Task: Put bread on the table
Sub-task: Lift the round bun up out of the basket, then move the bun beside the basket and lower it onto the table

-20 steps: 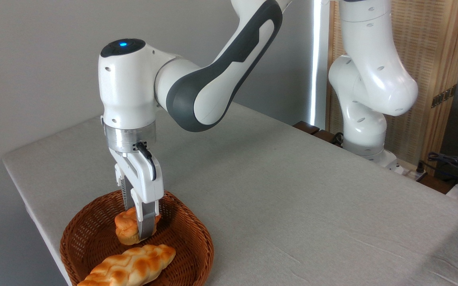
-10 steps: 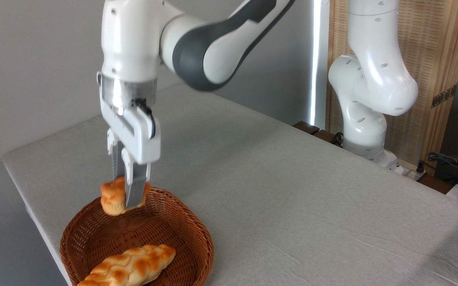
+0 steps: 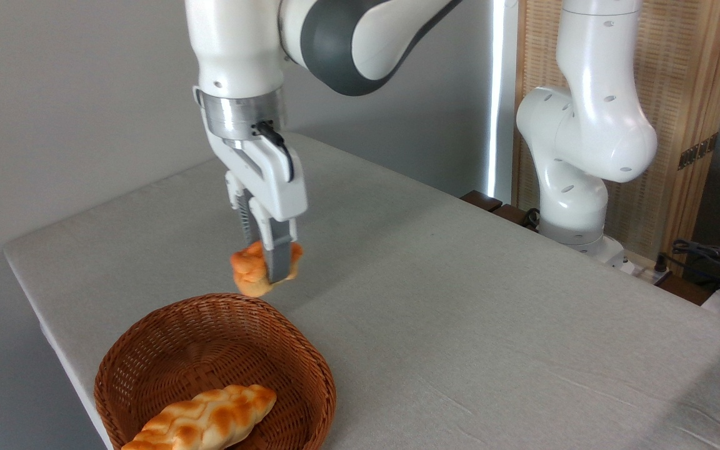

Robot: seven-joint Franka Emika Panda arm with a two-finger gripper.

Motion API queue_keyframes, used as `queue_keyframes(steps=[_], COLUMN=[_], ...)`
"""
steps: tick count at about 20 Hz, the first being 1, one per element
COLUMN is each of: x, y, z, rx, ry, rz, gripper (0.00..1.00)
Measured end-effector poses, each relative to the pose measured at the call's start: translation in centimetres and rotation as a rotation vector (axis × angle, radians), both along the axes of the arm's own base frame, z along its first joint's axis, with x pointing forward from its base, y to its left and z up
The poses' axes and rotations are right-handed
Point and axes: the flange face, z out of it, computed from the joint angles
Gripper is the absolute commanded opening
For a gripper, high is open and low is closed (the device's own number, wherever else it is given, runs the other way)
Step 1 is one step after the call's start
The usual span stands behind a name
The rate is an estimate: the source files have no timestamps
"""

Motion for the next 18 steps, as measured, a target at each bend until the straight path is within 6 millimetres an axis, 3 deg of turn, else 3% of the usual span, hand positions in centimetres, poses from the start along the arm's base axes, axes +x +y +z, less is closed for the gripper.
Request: queue_keyframes(steps=[5, 10, 13, 14, 15, 18], x=[-2.9, -4.0, -3.9, -3.8, -3.7, -3.2], y=[-1.8, -4.3, -5.0, -5.3, -5.6, -6.0], z=[-3.3, -4.9, -6.2, -6.8, -7.5, -9.4], rx=[0.008, 0.016, 0.022, 0.026, 0.030, 0.041], ry=[0.076, 0.111, 0.129, 0.139, 0.149, 0.170], rz=[-0.043, -0.046, 0.002, 0.014, 0.022, 0.030], gripper=[0.48, 0.49, 0.63, 0.80, 0.88, 1.00])
